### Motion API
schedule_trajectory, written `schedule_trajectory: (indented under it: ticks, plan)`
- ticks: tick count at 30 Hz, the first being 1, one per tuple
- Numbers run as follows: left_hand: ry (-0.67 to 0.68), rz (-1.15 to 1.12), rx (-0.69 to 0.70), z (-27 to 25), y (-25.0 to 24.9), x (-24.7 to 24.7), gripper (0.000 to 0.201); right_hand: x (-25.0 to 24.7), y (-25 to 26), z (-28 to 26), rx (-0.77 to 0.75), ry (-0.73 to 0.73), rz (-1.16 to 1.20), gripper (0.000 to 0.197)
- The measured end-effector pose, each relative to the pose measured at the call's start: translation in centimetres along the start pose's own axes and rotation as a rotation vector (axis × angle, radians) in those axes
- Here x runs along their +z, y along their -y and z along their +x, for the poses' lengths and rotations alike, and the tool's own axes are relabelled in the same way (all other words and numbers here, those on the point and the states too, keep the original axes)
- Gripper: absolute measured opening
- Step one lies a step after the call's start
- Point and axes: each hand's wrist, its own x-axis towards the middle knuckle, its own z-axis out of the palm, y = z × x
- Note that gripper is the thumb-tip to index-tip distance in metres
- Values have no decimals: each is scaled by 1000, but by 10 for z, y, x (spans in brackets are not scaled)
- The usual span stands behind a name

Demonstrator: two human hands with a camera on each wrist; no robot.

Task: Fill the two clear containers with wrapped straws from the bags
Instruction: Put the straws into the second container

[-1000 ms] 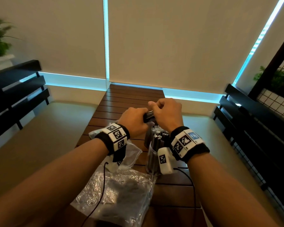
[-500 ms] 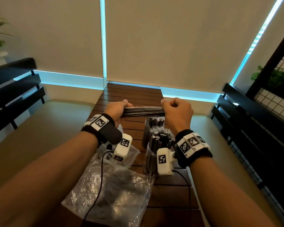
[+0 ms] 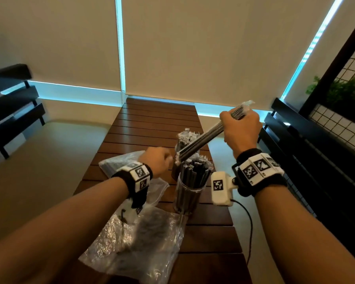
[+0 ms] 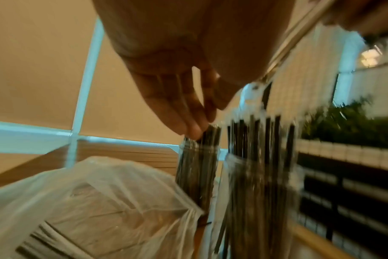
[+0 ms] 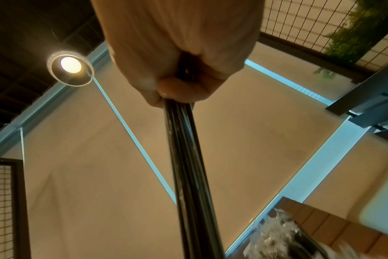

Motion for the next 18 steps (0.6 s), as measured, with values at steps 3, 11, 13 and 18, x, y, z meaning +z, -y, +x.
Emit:
schedule_trajectory:
  ticks: [3, 11, 13, 18]
  plan:
    - [217, 140, 272, -15, 1, 21, 23, -5, -6, 10, 0, -1, -69, 20]
    - [379, 207, 316, -18, -12, 34, 26, 14, -48, -1, -56, 110, -290, 14]
    - [360, 217, 325, -16, -11, 35, 25, 19, -60, -8, -85, 125, -321, 11]
    - [321, 204, 340, -17, -10, 36, 23, 35, -94, -36, -233, 292, -341, 44]
